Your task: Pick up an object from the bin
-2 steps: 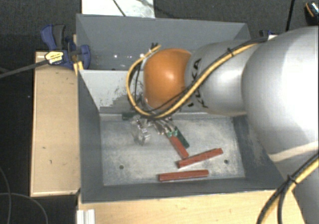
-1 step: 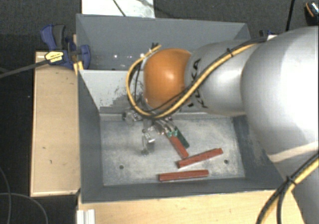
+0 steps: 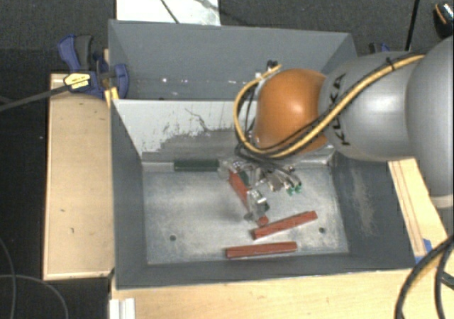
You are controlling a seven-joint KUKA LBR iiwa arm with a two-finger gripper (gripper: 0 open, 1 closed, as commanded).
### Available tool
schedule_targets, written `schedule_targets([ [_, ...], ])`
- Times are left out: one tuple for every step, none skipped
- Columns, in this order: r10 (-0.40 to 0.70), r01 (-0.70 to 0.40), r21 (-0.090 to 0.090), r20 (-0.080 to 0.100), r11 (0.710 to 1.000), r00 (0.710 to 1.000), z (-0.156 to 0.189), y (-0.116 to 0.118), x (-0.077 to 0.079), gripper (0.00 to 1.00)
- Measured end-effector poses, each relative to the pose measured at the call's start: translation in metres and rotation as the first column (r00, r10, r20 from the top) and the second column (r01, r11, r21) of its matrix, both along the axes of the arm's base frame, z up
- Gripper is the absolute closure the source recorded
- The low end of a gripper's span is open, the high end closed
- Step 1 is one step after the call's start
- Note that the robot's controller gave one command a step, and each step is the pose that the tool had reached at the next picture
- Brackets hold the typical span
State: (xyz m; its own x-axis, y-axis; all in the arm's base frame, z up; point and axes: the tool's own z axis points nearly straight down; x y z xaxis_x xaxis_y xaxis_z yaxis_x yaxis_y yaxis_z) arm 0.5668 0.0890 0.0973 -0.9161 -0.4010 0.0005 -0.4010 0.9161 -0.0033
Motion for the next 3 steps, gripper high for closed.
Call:
schedule_targets([
  [0.004, -0.004, 0.001, 0.003, 1.000, 1.000, -0.026, -0.065, 0.019, 0.00],
  [0.005, -0.005, 0.005, 0.003, 1.000, 1.000, -0.024, -0.060, 0.019, 1.00],
  [0.237, -0.237, 0.003, 0.004, 0.972, 0.972, -0.025, -0.042, -0.006, 1.00],
])
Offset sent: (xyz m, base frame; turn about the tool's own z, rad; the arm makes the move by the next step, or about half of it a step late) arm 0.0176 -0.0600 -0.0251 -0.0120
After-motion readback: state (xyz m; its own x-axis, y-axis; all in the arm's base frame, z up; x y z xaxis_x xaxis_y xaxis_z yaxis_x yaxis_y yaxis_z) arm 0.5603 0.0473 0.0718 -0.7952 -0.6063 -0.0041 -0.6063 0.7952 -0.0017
